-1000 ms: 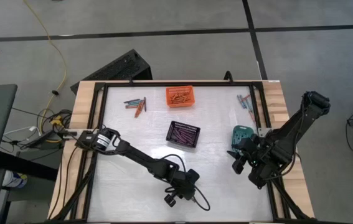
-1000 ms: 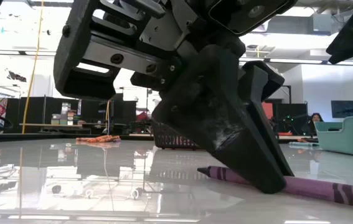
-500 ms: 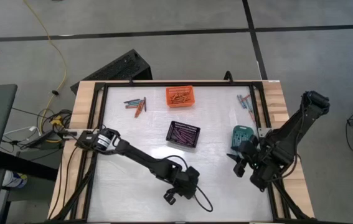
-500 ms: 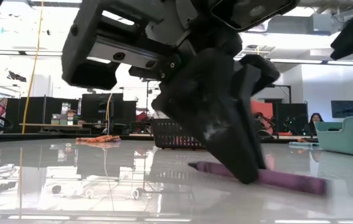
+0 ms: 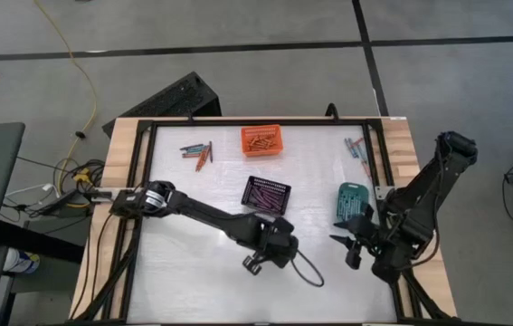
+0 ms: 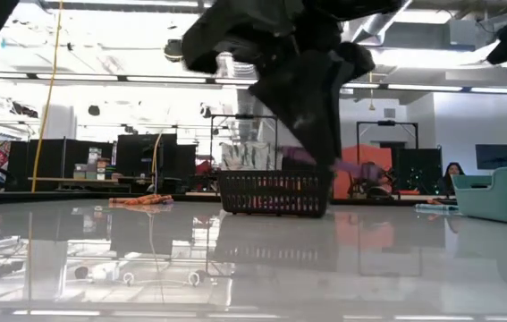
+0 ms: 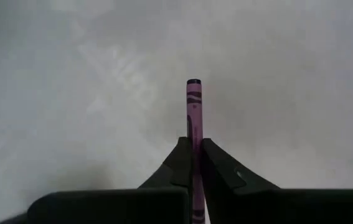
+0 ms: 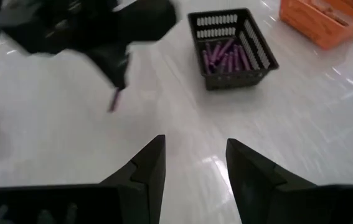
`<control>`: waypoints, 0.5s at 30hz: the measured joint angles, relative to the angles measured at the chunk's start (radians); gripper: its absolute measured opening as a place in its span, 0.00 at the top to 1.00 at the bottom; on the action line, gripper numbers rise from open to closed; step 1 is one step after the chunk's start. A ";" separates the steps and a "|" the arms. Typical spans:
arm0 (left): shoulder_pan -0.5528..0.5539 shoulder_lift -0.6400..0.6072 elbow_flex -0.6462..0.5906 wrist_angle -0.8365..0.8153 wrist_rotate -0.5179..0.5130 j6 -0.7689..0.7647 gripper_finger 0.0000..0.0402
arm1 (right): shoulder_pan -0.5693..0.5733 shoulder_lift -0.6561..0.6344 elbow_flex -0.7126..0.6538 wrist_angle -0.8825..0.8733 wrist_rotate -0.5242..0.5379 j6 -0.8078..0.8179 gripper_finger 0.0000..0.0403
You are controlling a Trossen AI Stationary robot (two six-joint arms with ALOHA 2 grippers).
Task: Sort crayons
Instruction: Put the violet crayon into the black bin
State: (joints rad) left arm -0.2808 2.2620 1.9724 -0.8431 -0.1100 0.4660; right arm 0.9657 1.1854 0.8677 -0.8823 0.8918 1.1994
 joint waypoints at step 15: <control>0.186 -0.005 0.225 -0.303 -0.166 0.047 1.00 | 0.088 0.000 0.000 0.007 0.005 -0.015 0.60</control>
State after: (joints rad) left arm -0.0949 2.2569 2.1979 -1.1456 -0.2764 0.5129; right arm 1.0540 1.1854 0.8673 -0.8757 0.8966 1.1843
